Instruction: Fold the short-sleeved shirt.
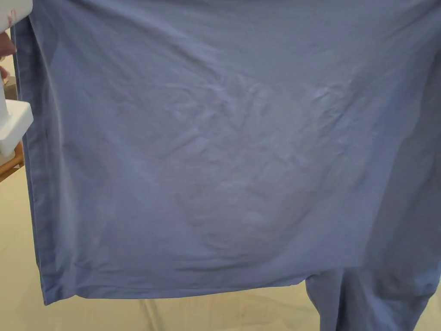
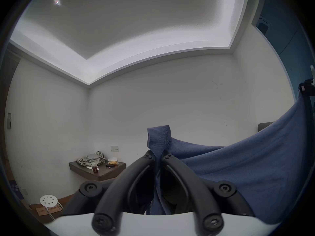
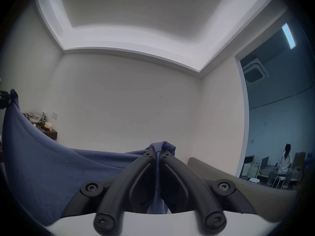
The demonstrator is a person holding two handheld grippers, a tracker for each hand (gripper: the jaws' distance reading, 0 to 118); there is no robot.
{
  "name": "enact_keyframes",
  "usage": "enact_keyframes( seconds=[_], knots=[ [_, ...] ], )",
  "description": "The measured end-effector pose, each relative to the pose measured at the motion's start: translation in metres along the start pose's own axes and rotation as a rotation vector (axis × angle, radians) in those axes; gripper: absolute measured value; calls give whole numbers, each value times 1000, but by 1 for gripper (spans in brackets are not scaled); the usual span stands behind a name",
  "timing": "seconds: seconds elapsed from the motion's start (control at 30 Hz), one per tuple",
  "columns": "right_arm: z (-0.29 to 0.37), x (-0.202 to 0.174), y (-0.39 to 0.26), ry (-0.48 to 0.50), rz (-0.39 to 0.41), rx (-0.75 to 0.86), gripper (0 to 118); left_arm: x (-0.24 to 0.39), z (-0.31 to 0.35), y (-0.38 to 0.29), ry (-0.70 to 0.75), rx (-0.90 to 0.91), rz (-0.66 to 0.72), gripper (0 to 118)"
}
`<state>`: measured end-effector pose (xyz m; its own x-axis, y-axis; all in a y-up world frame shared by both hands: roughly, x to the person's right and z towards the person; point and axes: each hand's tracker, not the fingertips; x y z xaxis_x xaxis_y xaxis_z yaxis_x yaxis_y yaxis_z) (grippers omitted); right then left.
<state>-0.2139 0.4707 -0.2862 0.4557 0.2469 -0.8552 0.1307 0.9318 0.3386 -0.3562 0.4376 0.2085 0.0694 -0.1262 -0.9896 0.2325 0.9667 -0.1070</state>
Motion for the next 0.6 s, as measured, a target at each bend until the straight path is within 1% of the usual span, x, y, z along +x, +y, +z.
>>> enact_keyframes(
  seconds=[0.07, 0.17, 0.23, 0.27, 0.33, 0.4, 0.47, 0.57, 0.6],
  knots=[
    [-17, -5, -2, -6, -4, -9, 2, 4, -18, 1, -3, -14, 1, 4],
    [-43, -5, -8, -4, -42, -35, 2, 10, -47, -5, -5, -42, 12, 4],
    [-58, -11, -13, -10, -42, -37, 2, 17, -62, -8, 2, -60, -6, 4],
    [-65, -14, -15, -14, -37, -37, 2, 21, -71, -10, 6, -66, -18, 4],
    [-78, -20, -19, -22, -3, -43, 2, 28, -89, -14, 12, -77, -47, 4],
    [-102, -25, -28, -31, 23, -42, 2, 31, -110, -21, 6, -95, -43, 4],
    [-117, -30, -36, -28, 29, -55, 2, 32, -126, -26, -6, -122, -22, 4],
    [-145, -36, -51, -20, 41, -90, 2, 42, -149, -38, 11, -124, -77, 4],
    [-152, -38, -56, -23, 39, -96, 2, 44, -157, -41, 3, -132, -64, 4]
  ],
)
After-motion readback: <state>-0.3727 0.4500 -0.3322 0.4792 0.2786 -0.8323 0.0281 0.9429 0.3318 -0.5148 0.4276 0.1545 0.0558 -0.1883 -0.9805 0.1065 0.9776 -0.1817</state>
